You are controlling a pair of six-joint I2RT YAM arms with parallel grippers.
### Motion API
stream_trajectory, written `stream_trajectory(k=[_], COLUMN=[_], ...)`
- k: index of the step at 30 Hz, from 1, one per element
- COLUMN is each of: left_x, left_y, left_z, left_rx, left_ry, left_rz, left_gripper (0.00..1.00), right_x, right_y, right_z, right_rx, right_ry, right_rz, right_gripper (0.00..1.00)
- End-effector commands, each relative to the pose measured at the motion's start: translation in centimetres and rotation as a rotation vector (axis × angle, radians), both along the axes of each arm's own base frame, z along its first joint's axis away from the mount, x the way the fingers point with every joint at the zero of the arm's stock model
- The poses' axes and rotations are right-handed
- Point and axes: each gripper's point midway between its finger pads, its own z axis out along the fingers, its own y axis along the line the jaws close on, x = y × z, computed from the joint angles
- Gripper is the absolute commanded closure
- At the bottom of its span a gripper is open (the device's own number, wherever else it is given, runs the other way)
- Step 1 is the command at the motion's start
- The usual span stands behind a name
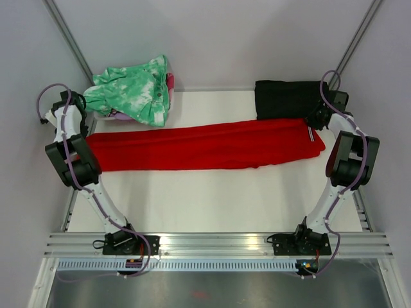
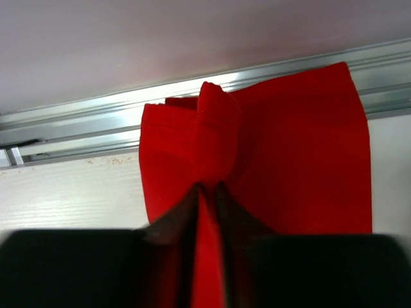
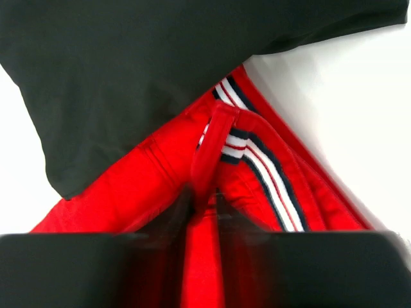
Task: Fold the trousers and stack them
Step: Fold the trousers
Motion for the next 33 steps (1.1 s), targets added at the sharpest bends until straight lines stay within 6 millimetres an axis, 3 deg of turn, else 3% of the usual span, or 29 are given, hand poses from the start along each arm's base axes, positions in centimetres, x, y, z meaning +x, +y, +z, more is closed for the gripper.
stream_trajectory(k=[1, 2, 3, 4, 5, 6, 8, 11, 13, 14, 15, 17, 18, 19, 20, 21, 22, 23, 24, 26, 28, 33], left_x=[1.8, 2.0, 2.4, 3.0, 3.4, 4.0, 4.7, 6.1, 5.4, 5.3, 5.0, 3.4, 2.8, 2.2, 2.1, 1.7, 1.5, 1.3, 1.1, 1.2, 1.9, 3.0], left_y=[2.6, 2.6, 2.4, 2.1, 1.9, 1.1, -0.7, -6.9, -10.1, -12.9, -14.3, -18.4, -20.4, -21.6, -22.8, -24.0, -24.6, -26.2, -26.9, -27.9, -29.2, -30.0], left_z=[1.2, 1.3, 2.0, 2.5, 2.8, 4.4, 5.5, 8.5, 10.2, 10.6, 10.6, 10.2, 8.0, 8.5, 8.0, 6.2, 5.7, 5.0, 3.9, 2.2, 1.5, -2.9], left_rx=[0.099, 0.099, 0.105, 0.094, 0.096, 0.104, 0.099, 0.129, 0.148, 0.145, 0.136, 0.080, 0.016, -0.008, -0.042, -0.104, -0.123, -0.152, -0.185, -0.215, -0.217, -0.245], left_ry=[-0.051, -0.052, -0.073, -0.100, -0.114, -0.155, -0.186, -0.228, -0.238, -0.241, -0.251, -0.300, -0.317, -0.372, -0.401, -0.428, -0.442, -0.442, -0.440, -0.407, -0.398, -0.276], left_rz=[0.009, -0.020, -0.045, -0.072, -0.106, -0.151, -0.238, -0.448, -0.546, -0.619, -0.658, -0.764, -0.818, -0.843, -0.870, -0.894, -0.900, -0.932, -0.944, -0.968, -1.015, -1.015], left_gripper=[0.68, 0.54, 0.42, 0.29, 0.21, 0.15, 0.06, 0.00, 0.00, 0.00, 0.00, 0.05, 0.12, 0.15, 0.21, 0.37, 0.45, 0.71, 0.82, 0.98, 0.98, 0.98], right_x=[2.2, 2.3, 2.4, 2.4, 2.4, 2.3, 1.9, 0.3, -1.0, -2.2, -3.0, -5.2, -6.0, -7.5, -7.8, -8.4, -9.3, -9.5, -9.8, -10.0, -9.8, -9.3], right_y=[-3.1, -2.8, -2.3, -2.0, -1.3, -0.8, 0.5, 2.6, 3.8, 5.0, 5.7, 7.7, 8.4, 9.3, 9.5, 9.2, 9.1, 8.9, 8.5, 8.3, 8.2, 7.5], right_z=[2.7, 3.4, 4.1, 4.9, 6.6, 7.5, 10.5, 12.4, 13.6, 12.2, 11.6, 9.9, 9.0, 6.9, 6.2, 4.9, 3.1, 2.2, 1.0, -0.4, -1.9, -5.0], right_rx=[-0.133, -0.134, -0.134, -0.142, -0.161, -0.174, -0.225, -0.241, -0.245, -0.226, -0.207, -0.178, -0.164, -0.149, -0.150, -0.160, -0.158, -0.162, -0.172, -0.173, -0.163, -0.155], right_ry=[-0.103, -0.120, -0.137, -0.155, -0.187, -0.200, -0.246, -0.259, -0.271, -0.241, -0.231, -0.218, -0.205, -0.167, -0.161, -0.123, -0.077, -0.056, -0.022, 0.004, 0.031, 0.110], right_rz=[-0.004, 0.015, 0.038, 0.058, 0.097, 0.124, 0.169, 0.213, 0.229, 0.248, 0.252, 0.280, 0.290, 0.300, 0.301, 0.273, 0.259, 0.251, 0.228, 0.219, 0.208, 0.149], right_gripper=[0.66, 0.53, 0.28, 0.20, 0.13, 0.02, 0.02, 0.02, 0.02, 0.02, 0.03, 0.10, 0.16, 0.21, 0.39, 0.51, 0.64, 0.82, 0.90, 1.00, 1.00, 1.00])
